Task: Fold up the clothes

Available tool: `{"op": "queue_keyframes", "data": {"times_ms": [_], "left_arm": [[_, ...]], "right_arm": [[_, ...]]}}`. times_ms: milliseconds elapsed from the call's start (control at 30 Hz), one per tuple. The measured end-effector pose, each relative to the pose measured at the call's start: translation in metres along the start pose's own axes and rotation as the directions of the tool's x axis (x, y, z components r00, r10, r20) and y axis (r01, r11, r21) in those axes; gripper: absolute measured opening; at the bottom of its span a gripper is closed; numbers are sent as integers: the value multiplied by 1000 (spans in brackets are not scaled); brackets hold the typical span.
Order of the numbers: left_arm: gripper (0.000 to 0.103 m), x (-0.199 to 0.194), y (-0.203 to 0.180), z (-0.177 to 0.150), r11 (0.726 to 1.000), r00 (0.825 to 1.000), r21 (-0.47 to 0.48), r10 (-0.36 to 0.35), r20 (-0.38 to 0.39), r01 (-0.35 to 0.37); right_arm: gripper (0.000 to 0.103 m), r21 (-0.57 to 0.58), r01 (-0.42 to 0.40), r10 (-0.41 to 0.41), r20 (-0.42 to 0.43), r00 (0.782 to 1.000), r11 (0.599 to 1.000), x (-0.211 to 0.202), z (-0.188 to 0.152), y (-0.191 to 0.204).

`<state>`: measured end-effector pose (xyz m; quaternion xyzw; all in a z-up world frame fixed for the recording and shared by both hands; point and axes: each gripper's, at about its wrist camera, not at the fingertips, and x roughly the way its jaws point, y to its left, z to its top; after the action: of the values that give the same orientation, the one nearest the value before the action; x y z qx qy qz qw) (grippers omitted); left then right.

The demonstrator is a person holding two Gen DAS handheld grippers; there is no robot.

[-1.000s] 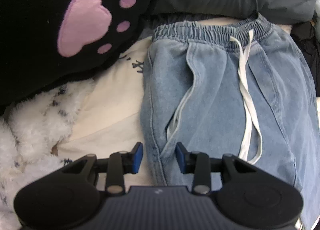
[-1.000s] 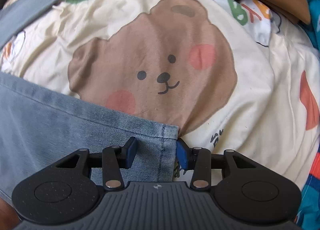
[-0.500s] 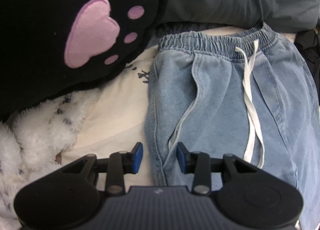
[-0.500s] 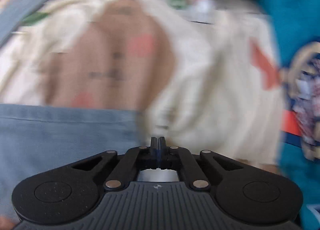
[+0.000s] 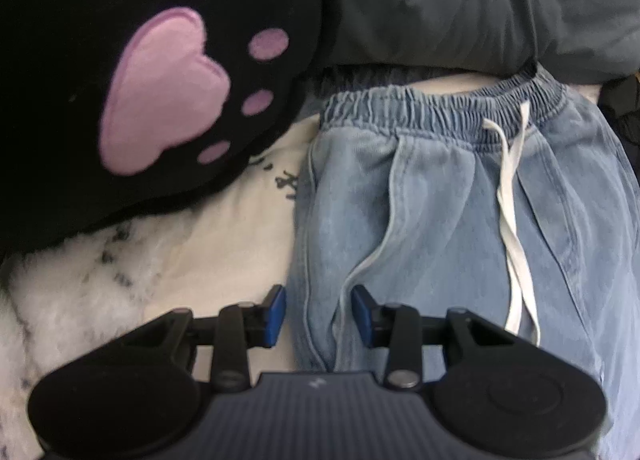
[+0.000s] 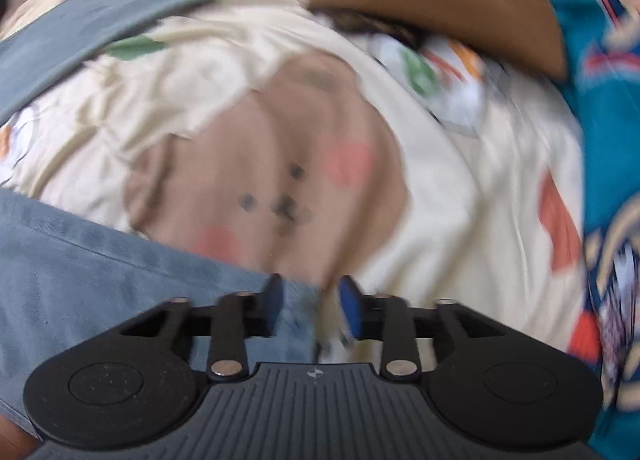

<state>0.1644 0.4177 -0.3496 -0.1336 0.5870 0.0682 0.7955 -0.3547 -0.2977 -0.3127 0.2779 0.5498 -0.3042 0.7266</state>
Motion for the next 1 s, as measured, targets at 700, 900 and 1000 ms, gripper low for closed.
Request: {"op": "queue_keyframes", "data": {"times_ms": [700,900,1000], "left_arm": [[38,5,-7,9,993,997,98,69,-26,-66],[38,1,-2,10,995,997,79,67,-42,-63],[38,1,-1,10,995,997,75,68,-44,-65]], "right_arm": [[48,-546,-255,95,-304,948,798,42,20,28],[48,-546,-339,111,-406,907,766,42,21,24],[48,-541,-376,124,-444,887,752,37,28,23]]}}
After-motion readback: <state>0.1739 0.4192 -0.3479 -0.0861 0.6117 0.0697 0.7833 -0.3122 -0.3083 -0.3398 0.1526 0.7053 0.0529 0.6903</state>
